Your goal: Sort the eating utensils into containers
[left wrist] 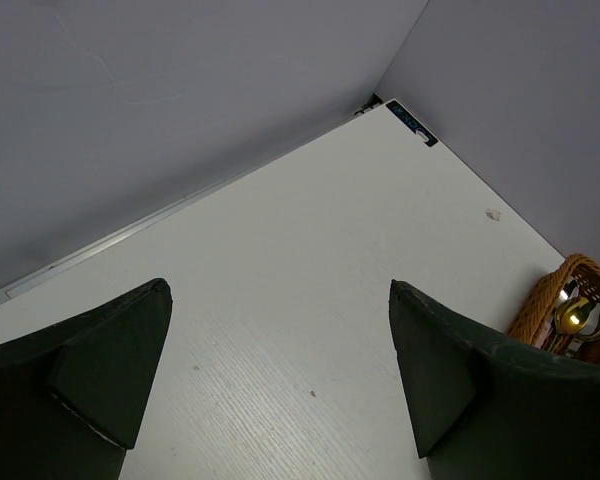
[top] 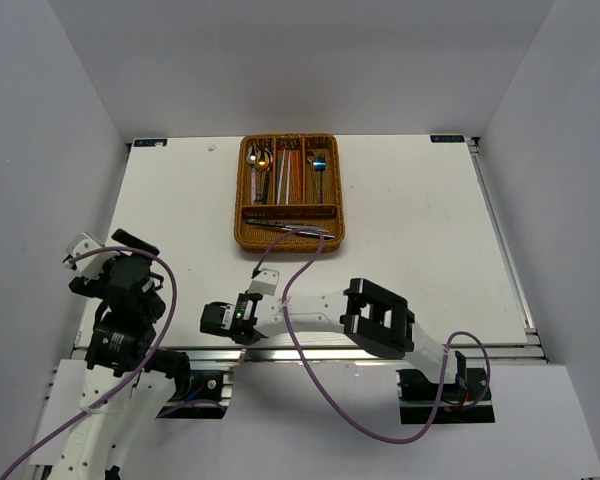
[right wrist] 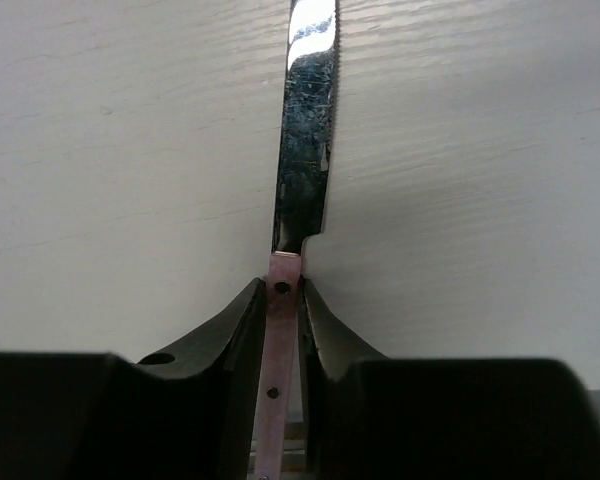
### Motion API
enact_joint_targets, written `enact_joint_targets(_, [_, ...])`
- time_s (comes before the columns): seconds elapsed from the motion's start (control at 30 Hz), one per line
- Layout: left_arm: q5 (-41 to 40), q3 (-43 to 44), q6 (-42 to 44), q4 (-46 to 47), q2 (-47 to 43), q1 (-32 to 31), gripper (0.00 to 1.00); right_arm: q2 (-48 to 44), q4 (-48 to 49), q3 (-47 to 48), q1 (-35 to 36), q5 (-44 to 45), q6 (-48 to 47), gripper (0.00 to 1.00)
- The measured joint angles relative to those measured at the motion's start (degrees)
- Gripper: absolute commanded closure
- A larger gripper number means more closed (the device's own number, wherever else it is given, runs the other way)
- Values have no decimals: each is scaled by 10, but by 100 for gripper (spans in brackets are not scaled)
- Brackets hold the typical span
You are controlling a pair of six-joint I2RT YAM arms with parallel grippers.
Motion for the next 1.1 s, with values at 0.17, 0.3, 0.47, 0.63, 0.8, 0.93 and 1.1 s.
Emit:
enact_joint_targets(0.17, [-3,0,0,0,-7,-2,2,-33,3,-56,-15,2,-10,73])
enact_joint_targets(0.3, [-10,0,1,0,-13,-6,2,-92,27,-151,-43,-3,-59,71])
enact_joint_targets(0.47, [-12,0,1,0,-13,-7,2,-150,83,-237,-69,-28,-127,78])
enact_joint_targets(0.63, [-12,-1,3,0,-14,-7,2,-157,120,-258,-70,-35,-181,100])
enact_joint_targets(0.8, [-12,-1,5,0,-15,-10,2,-207,173,-319,-67,-36,-189,100])
enact_joint_targets(0.93, [-12,-1,6,0,-16,-12,2,-276,188,-394,-47,-30,-228,100])
enact_joint_targets(1.1, [-9,-1,9,0,-16,-12,2,-397,219,-416,-38,-53,-377,100])
